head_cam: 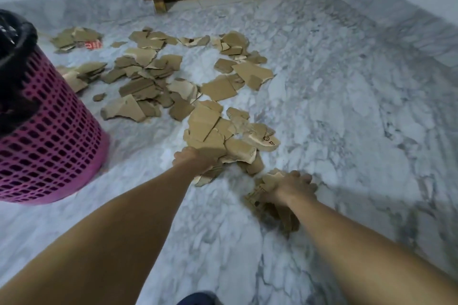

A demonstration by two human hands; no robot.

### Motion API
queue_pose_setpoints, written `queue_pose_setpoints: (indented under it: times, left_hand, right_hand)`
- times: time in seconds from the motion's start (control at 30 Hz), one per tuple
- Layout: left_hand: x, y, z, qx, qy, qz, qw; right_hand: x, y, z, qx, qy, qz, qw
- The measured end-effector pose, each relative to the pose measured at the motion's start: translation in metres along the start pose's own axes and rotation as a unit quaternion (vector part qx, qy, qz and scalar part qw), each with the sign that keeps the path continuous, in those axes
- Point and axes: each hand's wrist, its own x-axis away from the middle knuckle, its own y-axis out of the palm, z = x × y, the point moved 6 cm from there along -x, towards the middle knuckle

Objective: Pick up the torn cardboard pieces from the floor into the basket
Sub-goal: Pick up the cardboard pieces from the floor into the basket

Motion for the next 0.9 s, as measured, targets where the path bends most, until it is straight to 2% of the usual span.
queue_pose_setpoints:
  times: [0.1,0.23,0.37,0.47,0.53,0.63,0.7,0.8,0.9]
  left_hand:
    - [-0.005,0.009,0.008,0.057,-0.071,0.018,0.996]
    - [-0.012,0.014,0.019,0.025,-0.114,0.074,0.99]
    - [-0.032,0.029,0.025,0.069,-0.092,0.097,0.989]
    - [-0.045,0.031,0.023,0.176,-0.07,0.058,0.98]
    - [-0.053,0.026,0.025,0.199,-0.037,0.035,0.979]
    - [-0.065,0.015,0.024,0.217,-0.024,0.006,0.976]
    - [-0.07,0.006,0.028,0.205,-0.025,0.012,0.978]
    - [-0.076,-0.011,0.03,0.114,-0.017,0.072,0.991]
    - [-0.078,-0.016,0.033,0.113,0.009,0.066,0.991]
  right_hand:
    - [-0.005,0.003,0.002,-0.063,0.046,0.036,0.996]
    - [-0.014,-0.01,-0.005,0.015,0.023,0.043,0.999]
    - [-0.025,-0.039,-0.024,0.065,-0.041,0.048,0.996]
    - [-0.033,-0.064,-0.046,0.097,-0.091,0.01,0.991]
    - [-0.046,-0.072,-0.065,0.104,-0.116,-0.019,0.988]
    - [-0.061,-0.074,-0.096,0.078,-0.161,-0.02,0.984]
    - [-0.066,-0.069,-0.114,0.047,-0.176,-0.013,0.983]
    - [-0.072,-0.059,-0.124,0.014,-0.139,0.013,0.99]
    - [-0.074,-0.055,-0.123,0.025,-0.109,0.023,0.993]
